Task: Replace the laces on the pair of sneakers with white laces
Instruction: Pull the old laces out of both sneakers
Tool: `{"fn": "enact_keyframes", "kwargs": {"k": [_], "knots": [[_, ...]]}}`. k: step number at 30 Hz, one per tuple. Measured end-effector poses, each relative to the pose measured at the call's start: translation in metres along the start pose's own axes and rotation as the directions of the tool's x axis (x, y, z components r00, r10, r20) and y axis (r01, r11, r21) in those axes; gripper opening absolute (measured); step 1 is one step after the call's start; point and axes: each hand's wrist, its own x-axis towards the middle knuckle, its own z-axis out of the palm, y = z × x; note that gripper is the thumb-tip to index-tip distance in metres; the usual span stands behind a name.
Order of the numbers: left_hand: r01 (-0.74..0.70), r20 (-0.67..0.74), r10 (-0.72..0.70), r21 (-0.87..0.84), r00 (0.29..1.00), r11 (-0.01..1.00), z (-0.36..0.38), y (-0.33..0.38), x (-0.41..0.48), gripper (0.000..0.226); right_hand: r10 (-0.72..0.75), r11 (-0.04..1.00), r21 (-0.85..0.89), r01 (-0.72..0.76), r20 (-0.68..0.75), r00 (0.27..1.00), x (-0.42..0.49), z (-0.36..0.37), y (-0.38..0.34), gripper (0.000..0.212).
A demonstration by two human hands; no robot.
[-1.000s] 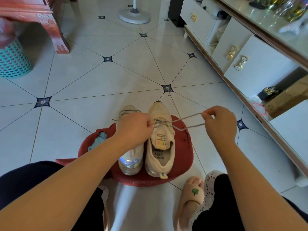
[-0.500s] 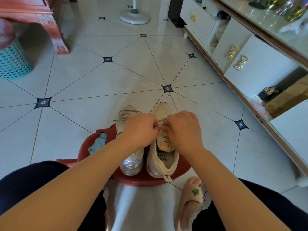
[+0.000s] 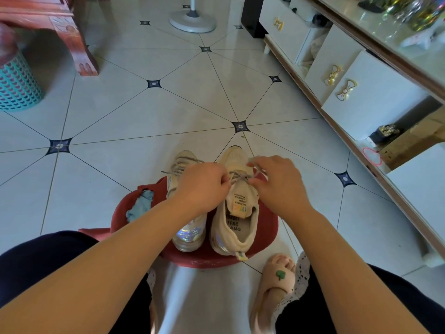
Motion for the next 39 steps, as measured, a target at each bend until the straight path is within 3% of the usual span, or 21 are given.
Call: {"fn": "enact_keyframes", "kwargs": {"k": [3, 7, 11, 13, 15, 17, 20, 21, 22, 24, 25, 27, 31, 36, 39], "knots": [[-0.02, -0.008, 0.02, -0.004, 1.0, 1.0, 0.0, 0.001, 0.0, 0.012, -0.077, 0.997, 0.025, 0.076, 0.012, 0.997, -0.003, 0.008, -0.016, 0.02], [0.012, -0.005, -0.012, -0.033, 1.0, 0.999, 0.002, 0.002, -0.001, 0.016, -0.133, 0.985, -0.107, 0.139, 0.054, 0.99, -0.004, 0.014, -0.02, 0.024], [0.173, -0.035, -0.173, 0.026, 0.984, 0.985, -0.001, -0.006, 0.003, 0.023, -0.226, 0.967, -0.044, 0.251, 0.308, 0.924, -0.005, 0.012, -0.021, 0.018], [0.205, -0.04, -0.204, 0.042, 0.978, 0.978, -0.004, -0.013, 0.005, 0.027, -0.249, 0.969, 0.089, 0.233, 0.373, 0.894, -0.008, 0.008, -0.016, 0.014], [0.169, -0.005, -0.169, 0.025, 0.986, 0.985, -0.003, -0.014, 0.005, 0.022, -0.14, 0.978, 0.186, 0.091, 0.274, 0.951, -0.01, 0.001, -0.01, 0.014], [0.131, 0.022, -0.131, 0.01, 0.991, 0.991, -0.002, -0.011, 0.004, 0.017, 0.069, 0.964, 0.247, -0.101, 0.136, 0.988, -0.007, -0.006, -0.001, 0.018], [0.089, 0.016, -0.089, -0.004, 0.996, 0.996, -0.002, -0.009, 0.003, 0.016, 0.288, 0.906, 0.315, -0.281, 0.026, 0.957, 0.002, -0.009, 0.009, 0.016], [0.081, 0.022, -0.081, -0.002, 0.997, 0.997, -0.002, -0.01, 0.003, 0.016, 0.326, 0.891, 0.324, -0.319, 0.032, 0.945, 0.003, -0.009, 0.011, 0.009], [0.078, 0.031, -0.078, 0.002, 0.996, 0.997, -0.003, -0.01, 0.003, 0.016, 0.348, 0.885, 0.309, -0.347, 0.053, 0.936, 0.004, -0.007, 0.012, 0.018], [0.084, 0.053, -0.084, 0.016, 0.995, 0.996, -0.004, -0.011, 0.004, 0.016, 0.368, 0.895, 0.244, -0.373, 0.069, 0.927, 0.001, -0.001, 0.012, 0.048], [0.088, 0.064, -0.09, 0.02, 0.994, 0.996, -0.004, -0.011, 0.005, 0.016, 0.364, 0.909, 0.204, -0.363, 0.032, 0.931, -0.002, 0.002, 0.011, 0.053], [0.091, 0.079, -0.093, 0.021, 0.993, 0.996, -0.004, -0.012, 0.008, 0.016, 0.334, 0.93, 0.175, -0.324, -0.03, 0.942, -0.007, 0.01, 0.006, 0.05], [0.073, 0.112, -0.077, 0.045, 0.991, 0.996, -0.005, -0.012, 0.011, 0.014, 0.214, 0.964, 0.137, -0.228, 0.104, 0.971, -0.013, 0.027, -0.003, 0.033], [0.061, 0.194, -0.077, 0.084, 0.978, 0.995, -0.01, -0.013, 0.015, 0.014, 0.098, 0.975, 0.184, -0.124, 0.146, 0.984, -0.016, 0.025, -0.012, 0.04], [0.06, 0.242, -0.075, 0.072, 0.967, 0.996, -0.012, -0.011, 0.016, 0.015, 0.127, 0.981, 0.128, -0.143, 0.126, 0.984, -0.017, 0.025, -0.013, 0.031]]}}
